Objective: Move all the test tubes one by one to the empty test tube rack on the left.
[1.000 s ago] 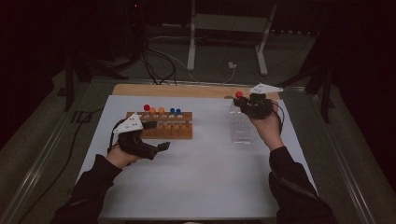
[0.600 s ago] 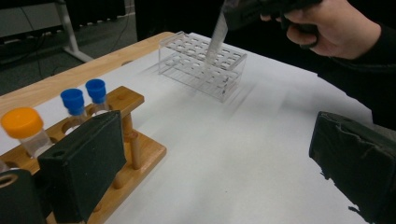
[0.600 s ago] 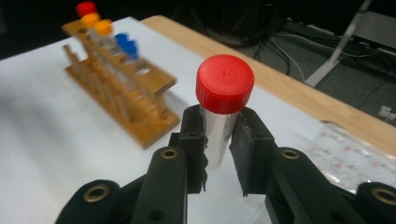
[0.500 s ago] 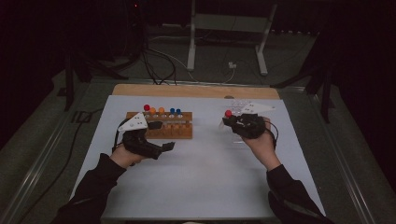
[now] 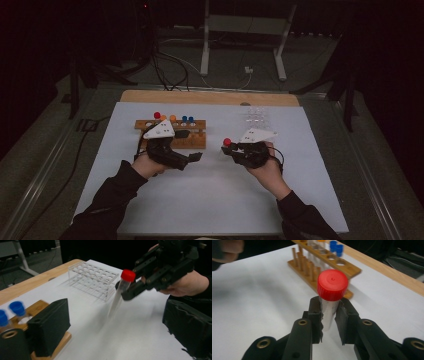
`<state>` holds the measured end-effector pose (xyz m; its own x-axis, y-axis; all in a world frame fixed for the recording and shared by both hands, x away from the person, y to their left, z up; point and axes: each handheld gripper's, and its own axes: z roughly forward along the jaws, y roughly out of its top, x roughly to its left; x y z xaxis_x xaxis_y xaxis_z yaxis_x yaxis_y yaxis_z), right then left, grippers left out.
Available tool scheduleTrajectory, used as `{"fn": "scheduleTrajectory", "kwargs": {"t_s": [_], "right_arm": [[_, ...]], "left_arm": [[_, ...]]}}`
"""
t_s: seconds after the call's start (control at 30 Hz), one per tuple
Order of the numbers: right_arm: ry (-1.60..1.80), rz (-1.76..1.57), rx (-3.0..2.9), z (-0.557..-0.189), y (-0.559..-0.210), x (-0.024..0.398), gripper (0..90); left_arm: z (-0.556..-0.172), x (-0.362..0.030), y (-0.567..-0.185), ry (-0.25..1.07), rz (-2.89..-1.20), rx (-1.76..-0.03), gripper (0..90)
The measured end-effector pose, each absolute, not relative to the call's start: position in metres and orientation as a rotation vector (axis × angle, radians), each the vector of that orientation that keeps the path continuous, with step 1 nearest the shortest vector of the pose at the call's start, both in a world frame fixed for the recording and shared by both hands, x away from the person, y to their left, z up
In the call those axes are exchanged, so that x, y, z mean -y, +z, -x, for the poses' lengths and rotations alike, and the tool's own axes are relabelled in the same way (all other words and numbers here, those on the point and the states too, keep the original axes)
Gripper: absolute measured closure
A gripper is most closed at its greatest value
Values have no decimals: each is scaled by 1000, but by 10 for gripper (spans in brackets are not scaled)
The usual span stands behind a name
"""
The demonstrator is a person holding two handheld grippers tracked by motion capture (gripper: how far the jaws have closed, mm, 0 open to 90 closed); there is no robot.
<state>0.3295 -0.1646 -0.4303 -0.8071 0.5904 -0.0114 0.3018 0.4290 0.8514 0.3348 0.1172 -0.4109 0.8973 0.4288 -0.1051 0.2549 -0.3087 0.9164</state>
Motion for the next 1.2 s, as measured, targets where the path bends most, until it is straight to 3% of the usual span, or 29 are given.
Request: {"fn": "scheduleTrajectory", "kwargs": {"t_s": [0.23, 0.43, 0.87, 1.1, 1.2], "right_arm": [[1332, -728, -2415, -322, -433, 153, 744], [1338, -725, -2430, -321, -434, 150, 744], [1349, -730, -2435, -320, -433, 150, 744], [1358, -732, -2429, -320, -432, 151, 731], [1373, -740, -2416, -320, -432, 152, 621]], "left_arm": [[-337, -94, -413, 174, -1917, -464, 240], [-340, -78, -416, 178, -1931, -448, 399], [-342, -65, -419, 159, -1952, -390, 690], [-342, -66, -418, 172, -1948, -389, 712], [-343, -69, -416, 184, -1949, -399, 713]]}}
